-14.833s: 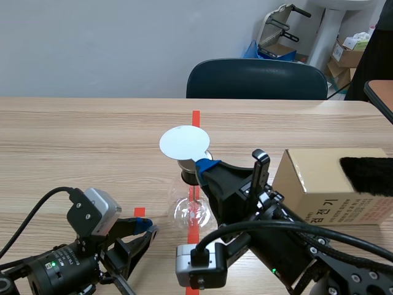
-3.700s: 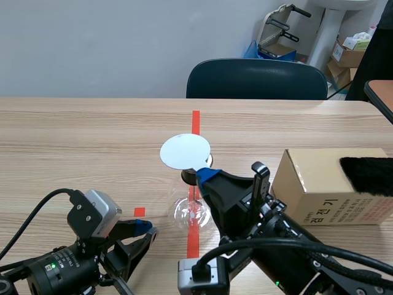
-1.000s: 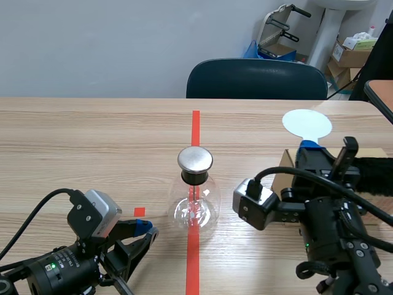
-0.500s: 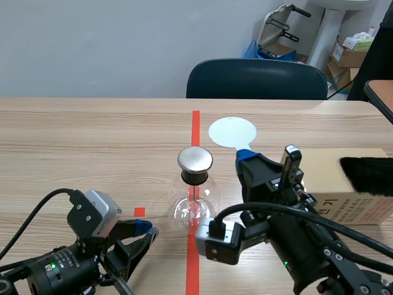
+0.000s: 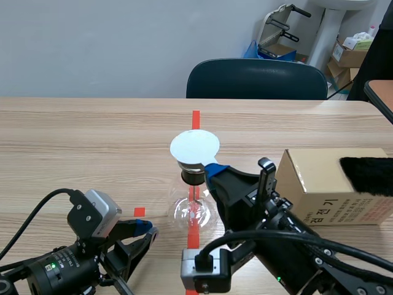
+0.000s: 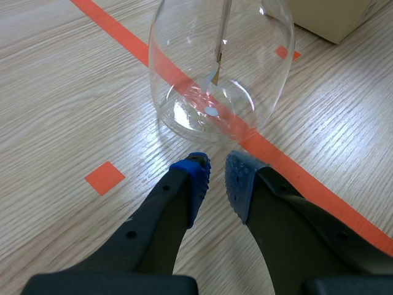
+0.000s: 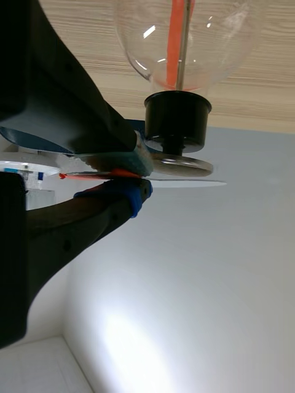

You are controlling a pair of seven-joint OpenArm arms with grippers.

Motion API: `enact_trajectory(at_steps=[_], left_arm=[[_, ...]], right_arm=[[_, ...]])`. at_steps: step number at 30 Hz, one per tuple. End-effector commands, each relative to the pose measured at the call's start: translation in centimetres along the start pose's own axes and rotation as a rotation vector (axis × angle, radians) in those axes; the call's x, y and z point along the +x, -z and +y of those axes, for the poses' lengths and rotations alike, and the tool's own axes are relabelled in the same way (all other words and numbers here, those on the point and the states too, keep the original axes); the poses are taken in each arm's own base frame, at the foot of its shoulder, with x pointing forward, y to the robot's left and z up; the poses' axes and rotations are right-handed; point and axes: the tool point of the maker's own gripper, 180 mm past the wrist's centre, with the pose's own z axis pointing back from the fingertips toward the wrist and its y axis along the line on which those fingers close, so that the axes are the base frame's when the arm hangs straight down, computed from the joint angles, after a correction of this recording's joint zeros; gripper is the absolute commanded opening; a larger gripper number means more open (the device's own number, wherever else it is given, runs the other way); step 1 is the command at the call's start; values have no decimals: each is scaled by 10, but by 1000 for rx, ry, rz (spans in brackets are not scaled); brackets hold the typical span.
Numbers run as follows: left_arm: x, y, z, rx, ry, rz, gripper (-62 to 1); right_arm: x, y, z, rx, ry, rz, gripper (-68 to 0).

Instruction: Do the electroscope experiment

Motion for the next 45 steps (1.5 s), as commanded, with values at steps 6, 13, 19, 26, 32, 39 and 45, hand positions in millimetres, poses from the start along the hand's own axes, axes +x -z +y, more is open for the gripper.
enact_trajectory(at_steps=[6, 13, 19, 26, 32, 39, 45], left_arm=[[13, 3, -5, -11, -10, -45, -493], [13, 3, -5, -11, -10, -45, -493], [13, 3, -5, -11, -10, -45, -493], [13, 3, -5, -11, -10, -45, -493], [13, 3, -5, -11, -10, -45, -493], [13, 3, -5, -11, -10, -45, -493], [13, 3, -5, -11, -10, -45, -493]], right_arm=[[-2, 1, -4, -16, -25, -14, -665], [-2, 1, -4, -16, -25, -14, -665], [-2, 1, -4, -15, -25, -14, -665], [-2, 1, -4, -15, -25, -13, -665], [-19, 0, -5, -17, -24, 80, -665], [-61, -8, -5, -19, -22, 315, -665], [-89, -20, -6, -21, -20, 489, -665]])
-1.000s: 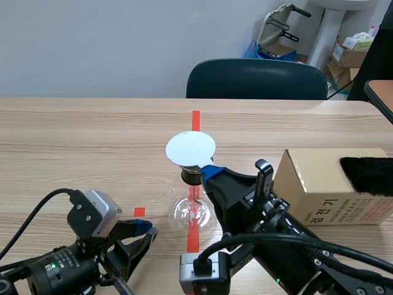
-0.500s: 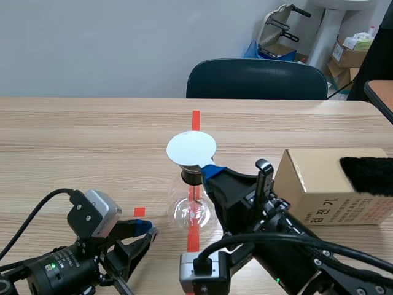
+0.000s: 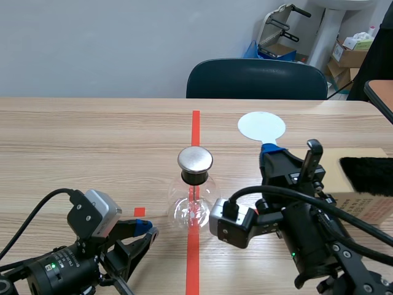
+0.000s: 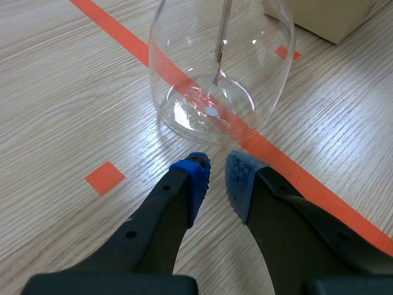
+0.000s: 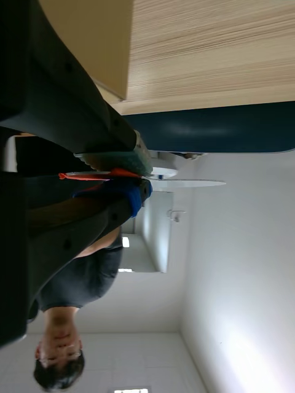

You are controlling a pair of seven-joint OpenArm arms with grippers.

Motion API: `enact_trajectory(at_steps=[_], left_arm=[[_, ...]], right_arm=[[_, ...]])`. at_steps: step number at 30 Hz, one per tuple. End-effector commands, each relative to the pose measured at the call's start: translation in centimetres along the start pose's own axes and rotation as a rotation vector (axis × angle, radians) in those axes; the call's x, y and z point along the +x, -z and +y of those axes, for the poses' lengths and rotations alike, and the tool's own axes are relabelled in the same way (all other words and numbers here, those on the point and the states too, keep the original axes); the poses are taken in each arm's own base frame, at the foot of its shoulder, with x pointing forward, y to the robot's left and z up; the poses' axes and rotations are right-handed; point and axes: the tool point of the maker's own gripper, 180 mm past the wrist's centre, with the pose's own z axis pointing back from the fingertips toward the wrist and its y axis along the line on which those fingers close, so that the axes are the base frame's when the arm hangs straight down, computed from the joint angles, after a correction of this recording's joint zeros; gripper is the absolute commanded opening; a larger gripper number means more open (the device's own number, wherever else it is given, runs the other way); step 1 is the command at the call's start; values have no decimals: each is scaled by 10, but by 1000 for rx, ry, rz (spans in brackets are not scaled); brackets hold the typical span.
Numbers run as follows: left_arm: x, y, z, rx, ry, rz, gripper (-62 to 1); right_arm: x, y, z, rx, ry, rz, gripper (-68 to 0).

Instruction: Do the electroscope experiment

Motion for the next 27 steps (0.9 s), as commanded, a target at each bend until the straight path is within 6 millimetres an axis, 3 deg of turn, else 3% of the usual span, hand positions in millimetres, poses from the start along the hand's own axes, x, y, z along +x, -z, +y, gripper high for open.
enact_trajectory(at_steps=[1, 8, 15, 20, 27], left_arm=[[13, 3, -5, -11, -10, -45, -493], [13, 3, -5, -11, -10, -45, -493], [13, 3, -5, -11, -10, -45, -493], [13, 3, -5, -11, -10, -45, -493], [13, 3, -5, -11, -10, -45, -493]], right_arm=[[-9, 3, -6, -27, -14, 31, -665], [-32, 1, -7, -28, -13, 156, -665], [-36, 0, -7, -28, -13, 179, -665], [-23, 2, -7, -28, -14, 104, -665], [11, 2, -6, -26, -16, -86, -665]])
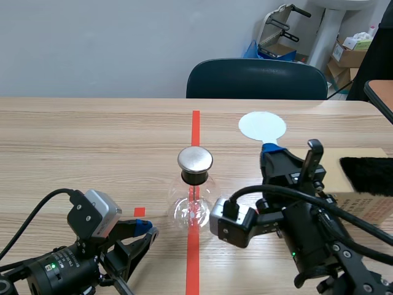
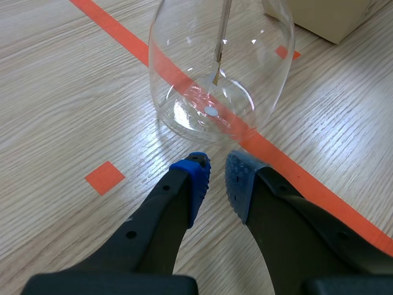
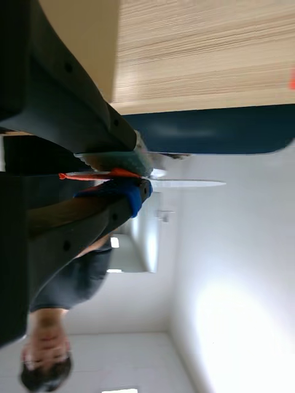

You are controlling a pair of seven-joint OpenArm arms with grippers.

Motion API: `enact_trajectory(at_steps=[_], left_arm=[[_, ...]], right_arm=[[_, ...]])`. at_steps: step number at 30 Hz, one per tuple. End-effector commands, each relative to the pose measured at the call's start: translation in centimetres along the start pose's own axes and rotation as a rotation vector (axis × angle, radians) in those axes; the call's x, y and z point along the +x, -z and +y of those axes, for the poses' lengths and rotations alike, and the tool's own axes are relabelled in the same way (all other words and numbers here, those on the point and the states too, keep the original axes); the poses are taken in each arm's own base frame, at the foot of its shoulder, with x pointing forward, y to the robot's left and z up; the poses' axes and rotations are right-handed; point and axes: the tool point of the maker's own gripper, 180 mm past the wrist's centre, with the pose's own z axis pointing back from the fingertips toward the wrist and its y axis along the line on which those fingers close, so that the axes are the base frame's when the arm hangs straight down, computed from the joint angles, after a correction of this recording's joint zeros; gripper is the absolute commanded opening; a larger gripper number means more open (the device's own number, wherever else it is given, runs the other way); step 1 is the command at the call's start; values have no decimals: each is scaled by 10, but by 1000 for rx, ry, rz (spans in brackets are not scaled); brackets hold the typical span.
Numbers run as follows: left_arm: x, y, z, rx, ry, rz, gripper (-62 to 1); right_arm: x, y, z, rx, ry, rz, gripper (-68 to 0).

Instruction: Do the electroscope experiment

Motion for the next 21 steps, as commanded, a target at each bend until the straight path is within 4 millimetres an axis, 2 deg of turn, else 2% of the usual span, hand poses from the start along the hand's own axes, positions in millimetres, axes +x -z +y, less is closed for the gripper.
enact_trajectory(at_steps=[1, 11, 17, 21], left_arm=[[13, 3, -5, -11, -10, -45, -493], [13, 3, -5, -11, -10, -45, -493], [13, 3, -5, -11, -10, -45, -493], [13, 3, -5, -11, -10, -45, -493]], right_arm=[[2, 2, -6, -25, -17, -36, -665], [50, -6, -5, -23, -21, -308, -665], [68, -12, -4, -22, -22, -410, -665], [71, -14, -4, -21, -22, -429, -665]])
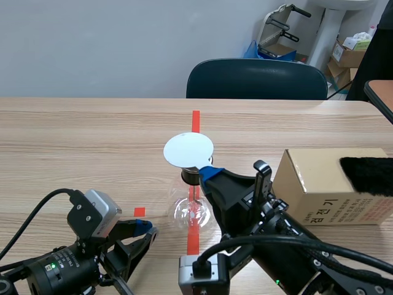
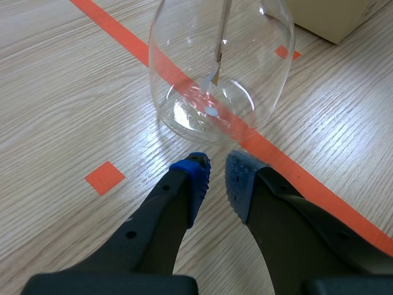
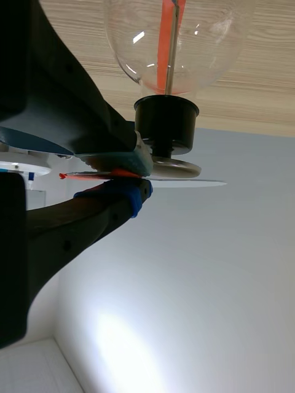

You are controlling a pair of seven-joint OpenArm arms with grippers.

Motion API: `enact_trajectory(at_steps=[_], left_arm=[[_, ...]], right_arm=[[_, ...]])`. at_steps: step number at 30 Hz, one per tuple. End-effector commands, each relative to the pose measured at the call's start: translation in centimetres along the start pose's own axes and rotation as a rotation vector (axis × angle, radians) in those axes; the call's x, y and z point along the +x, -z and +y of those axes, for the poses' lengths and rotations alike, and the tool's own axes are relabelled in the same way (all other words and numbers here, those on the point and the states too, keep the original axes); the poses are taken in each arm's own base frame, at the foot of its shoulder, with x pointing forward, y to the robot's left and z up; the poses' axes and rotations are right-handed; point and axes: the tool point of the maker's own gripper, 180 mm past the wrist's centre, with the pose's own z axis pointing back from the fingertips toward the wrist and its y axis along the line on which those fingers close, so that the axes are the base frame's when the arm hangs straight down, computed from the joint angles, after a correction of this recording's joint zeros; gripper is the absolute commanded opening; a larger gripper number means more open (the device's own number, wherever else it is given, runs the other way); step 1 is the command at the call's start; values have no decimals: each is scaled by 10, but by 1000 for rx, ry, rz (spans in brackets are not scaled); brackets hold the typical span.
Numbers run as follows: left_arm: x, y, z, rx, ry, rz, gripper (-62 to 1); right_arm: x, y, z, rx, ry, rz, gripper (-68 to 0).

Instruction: Do the electroscope experiment

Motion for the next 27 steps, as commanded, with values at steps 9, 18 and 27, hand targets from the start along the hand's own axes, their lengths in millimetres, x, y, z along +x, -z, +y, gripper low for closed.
enact_trajectory(at_steps=[9, 18, 27], left_arm=[[13, 3, -5, -11, -10, -45, -493], [13, 3, -5, -11, -10, -45, -493], [13, 3, -5, -11, -10, -45, -493]], right_arm=[[-5, 1, -4, -16, -26, 3, -665], [-5, 1, -4, -16, -26, 3, -665], [-9, 1, -4, -16, -26, 20, -665]])
